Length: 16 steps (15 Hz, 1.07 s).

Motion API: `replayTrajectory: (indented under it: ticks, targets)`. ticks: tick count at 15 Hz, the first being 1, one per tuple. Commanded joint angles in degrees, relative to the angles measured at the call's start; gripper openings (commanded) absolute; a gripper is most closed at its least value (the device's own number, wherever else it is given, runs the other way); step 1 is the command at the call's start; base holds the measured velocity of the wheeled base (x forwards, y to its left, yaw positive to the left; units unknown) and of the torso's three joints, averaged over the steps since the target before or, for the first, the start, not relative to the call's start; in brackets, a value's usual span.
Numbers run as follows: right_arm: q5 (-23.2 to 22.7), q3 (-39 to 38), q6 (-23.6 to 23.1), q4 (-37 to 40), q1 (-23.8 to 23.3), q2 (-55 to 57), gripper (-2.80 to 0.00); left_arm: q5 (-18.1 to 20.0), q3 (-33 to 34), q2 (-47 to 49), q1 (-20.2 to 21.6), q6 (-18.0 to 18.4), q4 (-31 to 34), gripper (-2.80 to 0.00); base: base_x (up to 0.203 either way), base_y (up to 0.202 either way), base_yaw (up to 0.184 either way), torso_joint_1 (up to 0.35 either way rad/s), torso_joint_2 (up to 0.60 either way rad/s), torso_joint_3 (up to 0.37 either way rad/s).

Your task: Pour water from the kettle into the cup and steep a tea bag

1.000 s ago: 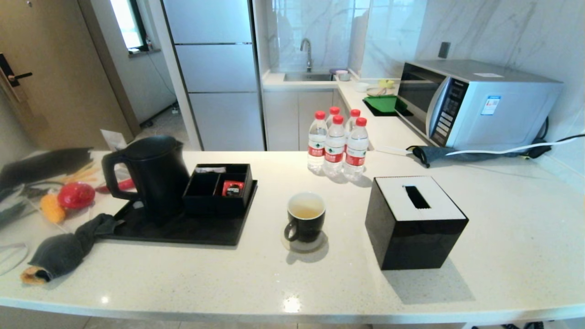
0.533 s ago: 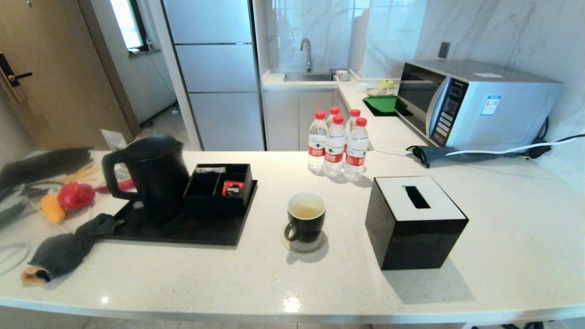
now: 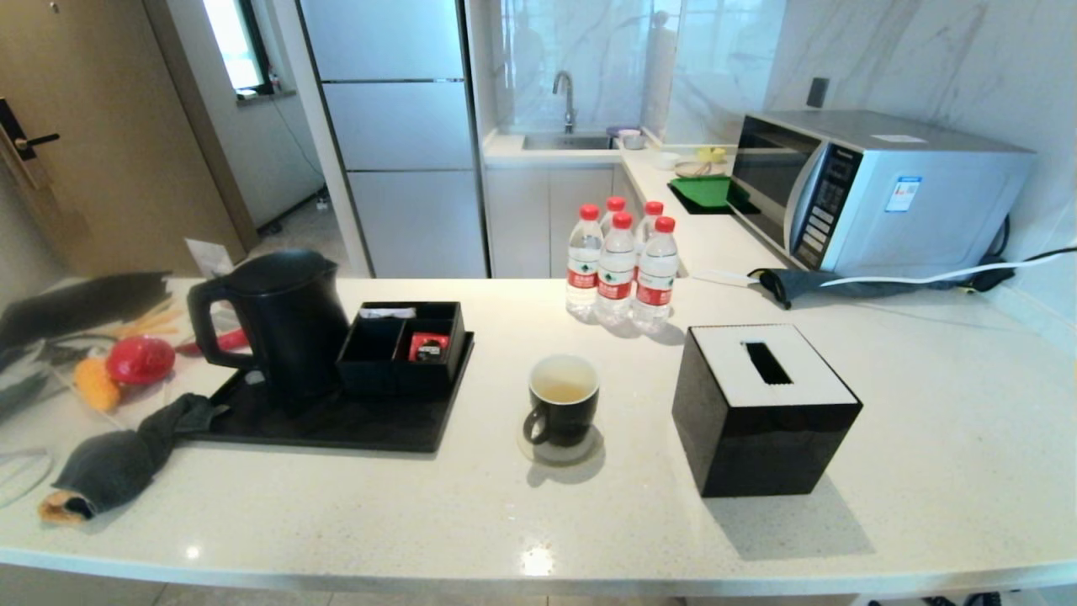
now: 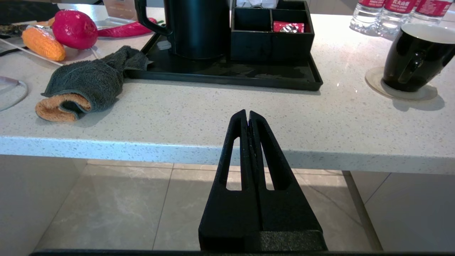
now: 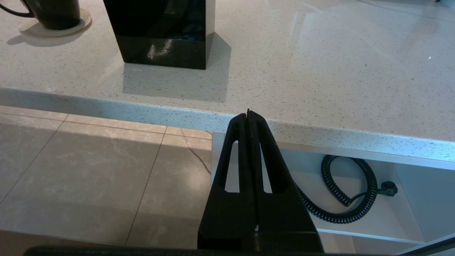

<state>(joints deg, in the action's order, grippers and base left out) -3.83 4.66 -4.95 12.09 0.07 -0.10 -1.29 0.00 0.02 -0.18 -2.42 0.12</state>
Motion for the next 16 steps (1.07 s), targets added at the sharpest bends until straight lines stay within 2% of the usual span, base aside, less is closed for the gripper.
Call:
replayTrajectory:
  ticks: [1, 16]
  targets:
    - [0.0, 0.0, -0.1, 0.1, 0.0, 0.1, -2.80, 0.0, 0.0, 0.0, 0.1, 0.0, 0.0, -2.80, 0.000, 0.000, 0.000, 0.000, 0.00, 0.000]
    - [0.0, 0.1, 0.7, 0.1, 0.0, 0.1, -2.80, 0.0, 0.0, 0.0, 0.0, 0.0, 0.0, -2.80, 0.000, 0.000, 0.000, 0.000, 0.00, 0.000]
